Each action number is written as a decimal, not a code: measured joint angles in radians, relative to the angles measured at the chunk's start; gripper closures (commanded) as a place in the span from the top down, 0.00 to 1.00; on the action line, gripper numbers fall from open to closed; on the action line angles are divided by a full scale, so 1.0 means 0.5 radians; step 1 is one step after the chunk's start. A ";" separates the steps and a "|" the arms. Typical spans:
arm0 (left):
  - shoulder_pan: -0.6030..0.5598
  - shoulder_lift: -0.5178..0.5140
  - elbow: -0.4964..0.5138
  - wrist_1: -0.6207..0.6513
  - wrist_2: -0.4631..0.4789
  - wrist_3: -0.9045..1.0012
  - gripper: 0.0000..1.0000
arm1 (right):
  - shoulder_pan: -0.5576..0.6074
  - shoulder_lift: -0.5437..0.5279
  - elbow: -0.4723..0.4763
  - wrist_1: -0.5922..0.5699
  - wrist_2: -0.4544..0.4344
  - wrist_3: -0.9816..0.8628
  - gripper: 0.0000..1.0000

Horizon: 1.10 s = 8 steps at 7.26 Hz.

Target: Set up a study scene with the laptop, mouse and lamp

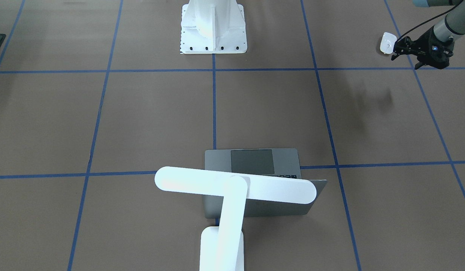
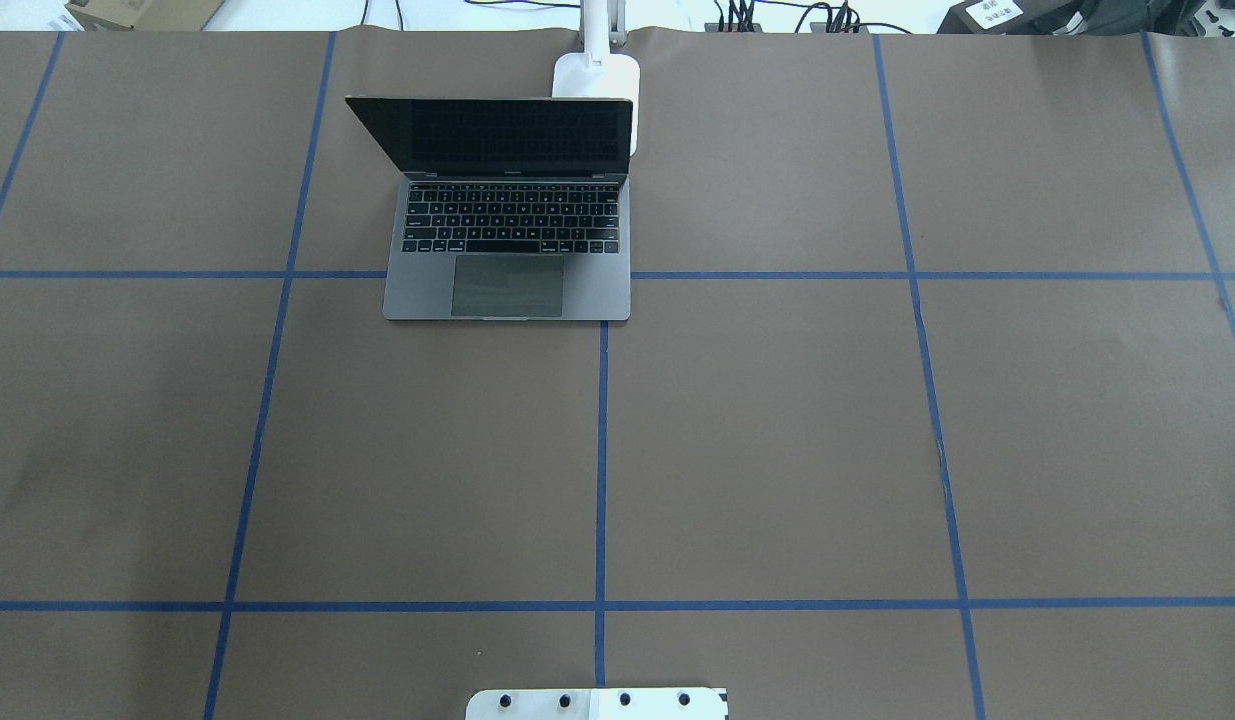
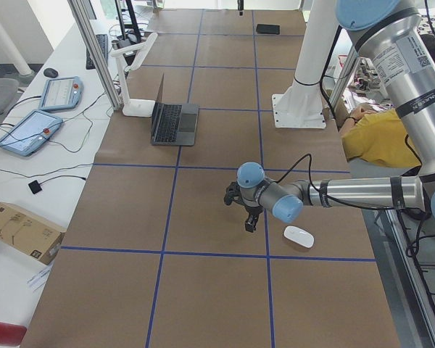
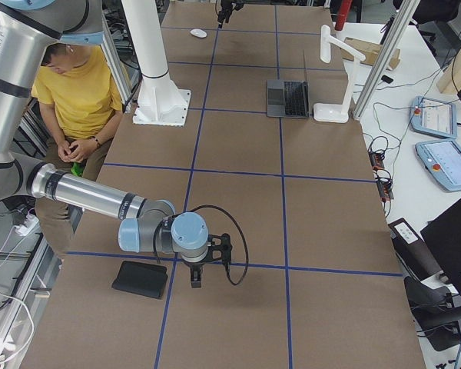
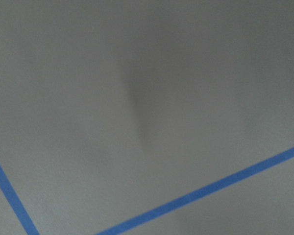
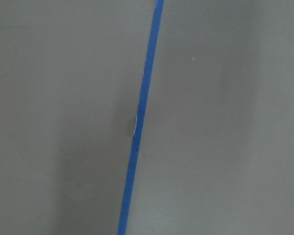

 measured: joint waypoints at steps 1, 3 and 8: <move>-0.116 -0.064 0.001 0.136 -0.012 0.148 0.99 | 0.001 -0.023 0.007 0.020 0.034 0.206 0.96; -0.219 -0.125 0.008 0.251 -0.019 0.273 1.00 | 0.001 0.062 0.036 0.029 0.048 0.855 0.96; -0.540 -0.180 0.133 0.269 -0.018 0.293 1.00 | 0.097 -0.011 0.149 0.041 0.013 2.098 1.00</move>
